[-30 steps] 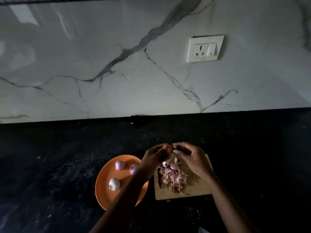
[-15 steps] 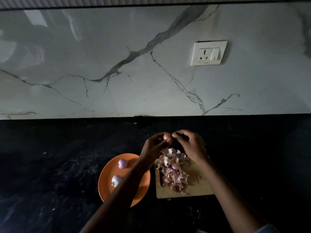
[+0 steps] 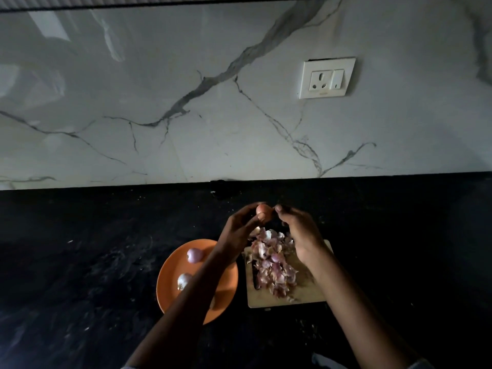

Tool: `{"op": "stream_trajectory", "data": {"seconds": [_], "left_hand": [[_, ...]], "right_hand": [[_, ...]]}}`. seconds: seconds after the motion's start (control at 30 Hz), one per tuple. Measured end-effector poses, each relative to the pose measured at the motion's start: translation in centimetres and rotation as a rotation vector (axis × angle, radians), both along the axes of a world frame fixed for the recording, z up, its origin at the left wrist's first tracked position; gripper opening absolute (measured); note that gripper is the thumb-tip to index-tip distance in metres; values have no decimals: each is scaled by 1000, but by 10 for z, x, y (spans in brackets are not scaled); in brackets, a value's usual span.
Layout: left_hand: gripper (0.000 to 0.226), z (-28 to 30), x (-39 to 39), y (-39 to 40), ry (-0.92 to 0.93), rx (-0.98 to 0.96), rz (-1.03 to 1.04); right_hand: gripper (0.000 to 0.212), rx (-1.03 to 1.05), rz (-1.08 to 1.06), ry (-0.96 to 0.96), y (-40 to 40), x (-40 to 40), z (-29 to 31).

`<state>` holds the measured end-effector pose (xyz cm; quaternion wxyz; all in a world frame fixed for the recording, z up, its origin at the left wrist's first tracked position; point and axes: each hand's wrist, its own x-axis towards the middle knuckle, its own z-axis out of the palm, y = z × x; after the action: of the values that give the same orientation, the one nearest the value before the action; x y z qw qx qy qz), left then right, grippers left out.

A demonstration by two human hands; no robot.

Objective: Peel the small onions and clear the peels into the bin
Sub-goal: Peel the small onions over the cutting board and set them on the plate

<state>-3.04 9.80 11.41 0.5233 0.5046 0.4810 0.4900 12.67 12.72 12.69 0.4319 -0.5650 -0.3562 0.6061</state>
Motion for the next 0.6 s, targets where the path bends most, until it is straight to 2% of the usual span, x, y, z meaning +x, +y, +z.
{"op": "stream_trajectory", "data": {"seconds": [0.13,0.2,0.23,0.3,0.37,0.43,0.47,0.5,0.6], "left_hand": [[41,2,4,-1,-11,-26,11],[36,-1,3,-2,-63,-49,29],[33,-1,1,-3,-106,-73,55],[31,-2,-5,-5,-167,-117,68],[33,-4,-11,-5,-175,-139,57],[36,-7,-13,-4,-174,-139,52],[38,-9,-12,-3,-159,-135,59],[40,-11,-11,-3,-140,-137,71],[39,-16,-6,-3,-129,-142,94]], "right_hand": [[11,-133,-59,82,-1,0,0],[12,-122,-146,160,0,5,-1],[14,-59,-181,120,3,11,-4],[20,142,-150,-156,8,27,-9],[23,291,17,-486,10,44,-17],[10,261,283,-796,8,57,-29],[3,195,396,-882,6,60,-36],[9,144,471,-926,2,62,-43],[10,167,483,-921,-4,60,-49]]}}
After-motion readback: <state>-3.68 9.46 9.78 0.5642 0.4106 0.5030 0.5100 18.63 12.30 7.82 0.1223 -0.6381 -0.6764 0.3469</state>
